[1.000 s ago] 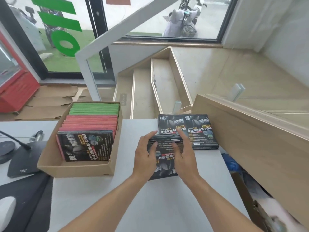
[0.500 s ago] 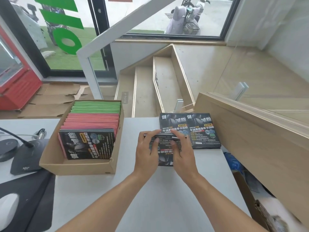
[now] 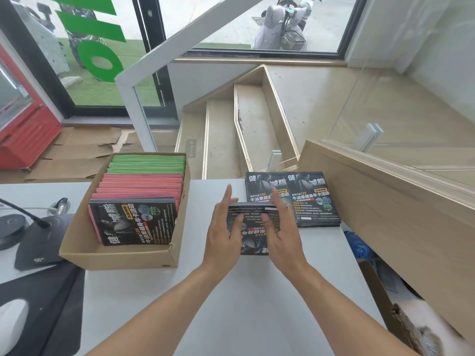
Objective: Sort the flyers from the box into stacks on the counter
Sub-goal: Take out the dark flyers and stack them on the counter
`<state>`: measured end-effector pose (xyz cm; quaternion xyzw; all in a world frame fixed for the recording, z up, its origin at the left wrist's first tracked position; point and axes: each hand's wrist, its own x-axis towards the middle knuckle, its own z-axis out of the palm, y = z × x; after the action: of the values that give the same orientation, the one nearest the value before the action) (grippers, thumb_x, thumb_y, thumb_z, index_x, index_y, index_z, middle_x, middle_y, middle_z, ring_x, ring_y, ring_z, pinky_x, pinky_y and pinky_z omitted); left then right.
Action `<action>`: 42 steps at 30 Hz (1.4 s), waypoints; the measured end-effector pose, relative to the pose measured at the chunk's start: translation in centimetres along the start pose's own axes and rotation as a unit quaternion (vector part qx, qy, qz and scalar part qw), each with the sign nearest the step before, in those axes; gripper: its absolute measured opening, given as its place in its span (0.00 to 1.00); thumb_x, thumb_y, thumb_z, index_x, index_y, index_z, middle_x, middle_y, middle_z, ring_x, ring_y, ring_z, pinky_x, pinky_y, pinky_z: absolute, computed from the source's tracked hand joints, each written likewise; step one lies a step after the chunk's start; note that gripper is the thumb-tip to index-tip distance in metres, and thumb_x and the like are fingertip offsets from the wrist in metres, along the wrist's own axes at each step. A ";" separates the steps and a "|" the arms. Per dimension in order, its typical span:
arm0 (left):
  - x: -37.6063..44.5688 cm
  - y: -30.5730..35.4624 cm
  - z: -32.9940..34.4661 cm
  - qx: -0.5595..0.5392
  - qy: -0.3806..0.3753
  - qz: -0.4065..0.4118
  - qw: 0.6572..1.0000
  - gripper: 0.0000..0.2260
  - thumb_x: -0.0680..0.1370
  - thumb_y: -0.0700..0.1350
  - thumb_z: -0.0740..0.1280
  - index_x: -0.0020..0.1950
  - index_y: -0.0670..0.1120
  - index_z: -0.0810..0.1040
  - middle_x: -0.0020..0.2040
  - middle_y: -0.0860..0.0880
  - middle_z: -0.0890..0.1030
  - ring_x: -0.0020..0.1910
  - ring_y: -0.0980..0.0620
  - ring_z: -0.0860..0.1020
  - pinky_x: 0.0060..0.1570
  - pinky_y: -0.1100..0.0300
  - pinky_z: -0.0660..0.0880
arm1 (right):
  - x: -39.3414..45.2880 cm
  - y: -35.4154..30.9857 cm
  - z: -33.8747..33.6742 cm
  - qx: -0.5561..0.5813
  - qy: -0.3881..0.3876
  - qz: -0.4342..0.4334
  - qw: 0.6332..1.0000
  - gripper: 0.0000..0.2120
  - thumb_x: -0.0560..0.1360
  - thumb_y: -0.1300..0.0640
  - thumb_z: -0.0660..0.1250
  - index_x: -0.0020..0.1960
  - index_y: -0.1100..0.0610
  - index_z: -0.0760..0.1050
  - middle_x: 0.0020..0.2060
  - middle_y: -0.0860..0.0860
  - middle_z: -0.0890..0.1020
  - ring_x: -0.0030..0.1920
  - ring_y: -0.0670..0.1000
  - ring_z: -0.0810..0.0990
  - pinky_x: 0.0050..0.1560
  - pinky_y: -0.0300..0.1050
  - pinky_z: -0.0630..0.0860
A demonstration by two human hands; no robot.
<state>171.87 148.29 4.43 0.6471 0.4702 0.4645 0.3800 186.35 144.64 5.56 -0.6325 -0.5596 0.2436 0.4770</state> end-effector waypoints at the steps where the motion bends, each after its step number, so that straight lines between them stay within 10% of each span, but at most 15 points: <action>1: -0.1 -0.1 0.0 0.002 -0.008 -0.023 1.000 0.35 0.84 0.43 0.64 0.80 0.69 0.49 0.69 0.57 0.73 0.63 0.53 0.77 0.61 0.58 0.77 | 0.0 0.0 0.1 -0.001 0.000 0.000 1.000 0.28 0.85 0.54 0.60 0.81 0.43 0.54 0.75 0.37 0.64 0.75 0.34 0.59 0.68 0.26 0.58; 7: 0.0 0.6 0.5 -0.012 -0.026 -0.074 0.997 0.40 0.82 0.51 0.66 0.76 0.74 0.38 0.79 0.57 0.63 0.74 0.52 0.70 0.71 0.45 0.70 | 0.6 0.2 0.5 -0.011 -0.009 0.020 1.000 0.31 0.85 0.51 0.59 0.81 0.34 0.46 0.76 0.31 0.59 0.78 0.40 0.56 0.78 0.50 0.58; 10: 1.2 0.5 0.7 0.026 -0.020 -0.089 0.996 0.39 0.84 0.47 0.63 0.74 0.77 0.38 0.78 0.54 0.66 0.68 0.48 0.75 0.64 0.47 0.77 | 1.5 0.4 0.5 -0.011 0.002 0.036 0.999 0.36 0.85 0.63 0.57 0.77 0.28 0.49 0.68 0.41 0.70 0.67 0.41 0.71 0.63 0.49 0.77; 19: 1.6 -1.0 1.0 -0.018 -0.047 -0.164 0.985 0.40 0.83 0.37 0.62 0.78 0.72 0.45 0.57 0.59 0.81 0.45 0.68 0.81 0.40 0.74 0.75 | 2.2 1.5 0.5 0.015 -0.035 0.062 0.997 0.41 0.83 0.68 0.56 0.75 0.25 0.50 0.75 0.43 0.69 0.68 0.52 0.76 0.61 0.48 0.80; 22: 2.3 -1.1 1.0 -0.078 -0.023 -0.199 0.977 0.39 0.83 0.36 0.63 0.78 0.72 0.49 0.57 0.70 0.73 0.49 0.70 0.81 0.47 0.67 0.79 | 3.2 2.3 -0.1 0.044 -0.047 0.103 0.993 0.37 0.84 0.64 0.59 0.77 0.30 0.48 0.63 0.40 0.76 0.53 0.36 0.81 0.50 0.36 0.79; 28: 4.0 -1.2 1.0 -0.095 0.100 -0.301 0.944 0.38 0.84 0.41 0.63 0.79 0.70 0.43 0.61 0.55 0.76 0.49 0.57 0.80 0.42 0.59 0.78 | 4.6 3.5 -0.8 0.000 -0.142 0.190 0.971 0.40 0.81 0.59 0.68 0.78 0.31 0.49 0.52 0.46 0.80 0.56 0.45 0.82 0.58 0.46 0.78; 30: 4.1 -1.4 0.7 -0.041 0.095 -0.324 0.940 0.43 0.82 0.40 0.66 0.80 0.65 0.38 0.69 0.52 0.72 0.59 0.51 0.78 0.56 0.50 0.79 | 5.3 3.2 -1.3 -0.018 -0.163 0.179 0.970 0.43 0.81 0.61 0.68 0.77 0.28 0.48 0.50 0.47 0.80 0.53 0.44 0.82 0.54 0.44 0.79; 34: 4.2 -2.3 0.1 0.170 -0.001 -0.104 0.980 0.48 0.78 0.43 0.72 0.82 0.59 0.38 0.78 0.52 0.63 0.77 0.51 0.58 0.77 0.51 0.54 | 8.1 1.4 -3.4 -0.200 -0.317 0.093 0.922 0.44 0.80 0.60 0.68 0.79 0.31 0.44 0.55 0.41 0.78 0.46 0.42 0.80 0.45 0.42 0.80; 38: 5.3 -1.0 -0.5 0.182 -0.265 -0.078 0.944 0.50 0.78 0.50 0.73 0.77 0.69 0.33 0.58 0.58 0.80 0.54 0.56 0.80 0.62 0.54 0.76 | 10.1 0.0 -3.3 -0.310 -0.428 0.023 0.848 0.48 0.79 0.59 0.71 0.79 0.31 0.42 0.56 0.39 0.81 0.52 0.46 0.80 0.56 0.50 0.80; 42: 5.2 -2.0 -0.6 0.142 -0.286 -0.154 0.935 0.52 0.78 0.48 0.73 0.74 0.73 0.30 0.42 0.55 0.79 0.39 0.52 0.80 0.48 0.50 0.80 | 10.2 0.3 -2.6 -0.333 -0.378 -0.006 0.864 0.47 0.76 0.56 0.75 0.78 0.29 0.48 0.49 0.35 0.82 0.44 0.41 0.80 0.49 0.50 0.82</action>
<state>171.46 153.81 4.01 0.7198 0.4965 0.1242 0.4690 191.31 153.39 8.73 -0.6097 -0.7487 0.2599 -0.0083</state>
